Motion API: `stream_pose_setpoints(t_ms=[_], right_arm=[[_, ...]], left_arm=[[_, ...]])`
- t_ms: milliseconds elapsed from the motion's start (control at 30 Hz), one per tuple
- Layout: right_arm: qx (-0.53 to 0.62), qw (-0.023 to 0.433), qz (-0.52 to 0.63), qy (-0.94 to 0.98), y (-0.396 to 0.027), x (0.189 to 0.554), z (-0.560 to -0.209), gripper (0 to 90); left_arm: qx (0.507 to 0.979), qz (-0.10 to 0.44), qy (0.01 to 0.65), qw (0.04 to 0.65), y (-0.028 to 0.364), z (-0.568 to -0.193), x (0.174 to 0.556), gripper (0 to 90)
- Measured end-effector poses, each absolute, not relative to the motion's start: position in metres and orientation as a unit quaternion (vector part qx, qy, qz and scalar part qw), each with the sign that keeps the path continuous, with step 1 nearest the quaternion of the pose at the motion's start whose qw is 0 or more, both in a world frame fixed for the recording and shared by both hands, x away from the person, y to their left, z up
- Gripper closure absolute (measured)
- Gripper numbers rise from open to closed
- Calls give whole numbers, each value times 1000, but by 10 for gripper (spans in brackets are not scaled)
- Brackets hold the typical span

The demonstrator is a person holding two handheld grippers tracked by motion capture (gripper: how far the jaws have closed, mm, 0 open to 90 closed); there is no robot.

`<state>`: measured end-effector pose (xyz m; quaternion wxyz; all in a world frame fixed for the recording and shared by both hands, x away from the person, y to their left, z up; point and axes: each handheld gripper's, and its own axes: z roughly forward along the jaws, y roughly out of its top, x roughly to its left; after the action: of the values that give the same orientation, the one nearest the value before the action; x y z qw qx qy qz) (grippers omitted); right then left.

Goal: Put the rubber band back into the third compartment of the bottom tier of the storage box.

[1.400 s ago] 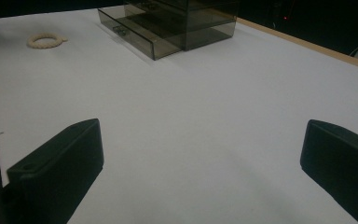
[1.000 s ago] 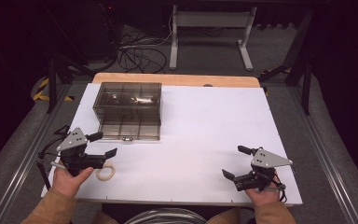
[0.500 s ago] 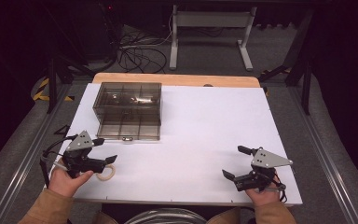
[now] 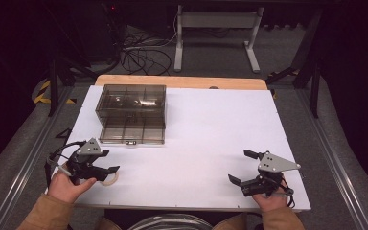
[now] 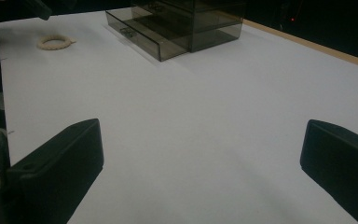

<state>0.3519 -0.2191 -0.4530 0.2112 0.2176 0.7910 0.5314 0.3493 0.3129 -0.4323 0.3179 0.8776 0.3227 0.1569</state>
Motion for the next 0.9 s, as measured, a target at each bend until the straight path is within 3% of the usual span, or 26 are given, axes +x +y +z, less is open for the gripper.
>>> stream_pose_setpoints(t_ms=[900], right_arm=[[217, 206, 531, 793, -218, 352, -454, 0]], left_arm=[[910, 108, 353, 190, 316, -448, 361, 567]])
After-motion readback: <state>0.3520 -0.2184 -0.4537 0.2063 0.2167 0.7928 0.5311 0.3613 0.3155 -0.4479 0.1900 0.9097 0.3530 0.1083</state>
